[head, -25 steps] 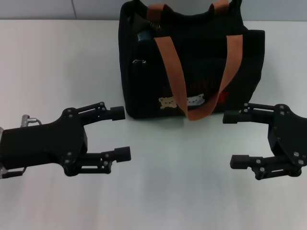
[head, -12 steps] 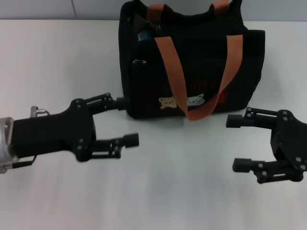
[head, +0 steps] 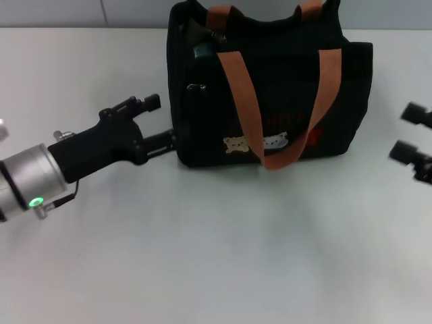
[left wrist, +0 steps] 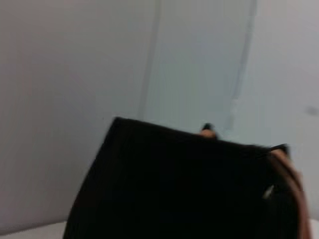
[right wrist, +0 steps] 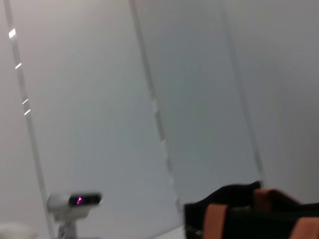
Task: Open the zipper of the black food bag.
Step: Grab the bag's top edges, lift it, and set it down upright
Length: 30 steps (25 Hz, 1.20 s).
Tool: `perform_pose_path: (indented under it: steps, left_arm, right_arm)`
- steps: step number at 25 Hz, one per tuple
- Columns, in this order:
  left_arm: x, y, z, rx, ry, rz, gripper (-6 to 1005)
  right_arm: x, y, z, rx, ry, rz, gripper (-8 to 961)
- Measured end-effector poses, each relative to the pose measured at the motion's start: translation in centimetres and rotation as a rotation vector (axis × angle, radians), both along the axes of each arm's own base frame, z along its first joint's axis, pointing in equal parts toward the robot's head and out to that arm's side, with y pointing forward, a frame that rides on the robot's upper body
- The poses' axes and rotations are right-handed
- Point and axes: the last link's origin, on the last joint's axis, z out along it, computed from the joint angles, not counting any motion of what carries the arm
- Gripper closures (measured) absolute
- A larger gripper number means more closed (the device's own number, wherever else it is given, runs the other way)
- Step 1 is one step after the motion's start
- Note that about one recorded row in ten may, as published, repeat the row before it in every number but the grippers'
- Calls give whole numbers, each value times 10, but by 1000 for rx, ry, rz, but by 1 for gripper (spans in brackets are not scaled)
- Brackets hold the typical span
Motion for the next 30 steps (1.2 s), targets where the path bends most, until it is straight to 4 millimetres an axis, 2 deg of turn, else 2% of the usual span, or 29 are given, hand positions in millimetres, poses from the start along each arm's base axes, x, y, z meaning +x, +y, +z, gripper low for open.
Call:
perform_pose_path:
  steps: [2, 5, 7, 12, 17, 22, 30]
  left_arm:
    - [4, 8, -13, 28, 24, 6, 138]
    - [6, 11, -16, 27, 33, 1, 138]
    - [10, 18, -28, 30, 76, -1, 138]
    - [8, 20, -31, 67, 108, -5, 138]
    - [6, 18, -30, 86, 117, -18, 294]
    - [6, 17, -31, 85, 117, -17, 492]
    - [7, 17, -31, 83, 115, -17, 700]
  right_arm:
    - [5, -1, 3, 33, 32, -38, 125]
    - [6, 0, 4, 45, 37, -48, 125]
    - [4, 3, 4, 42, 43, -46, 125]
    - [1, 6, 3, 33, 53, -45, 125]
    - [0, 6, 2, 28, 58, -48, 124]
    - [-1, 7, 2, 27, 60, -46, 124]
    - [-2, 9, 2, 28, 59, -44, 124]
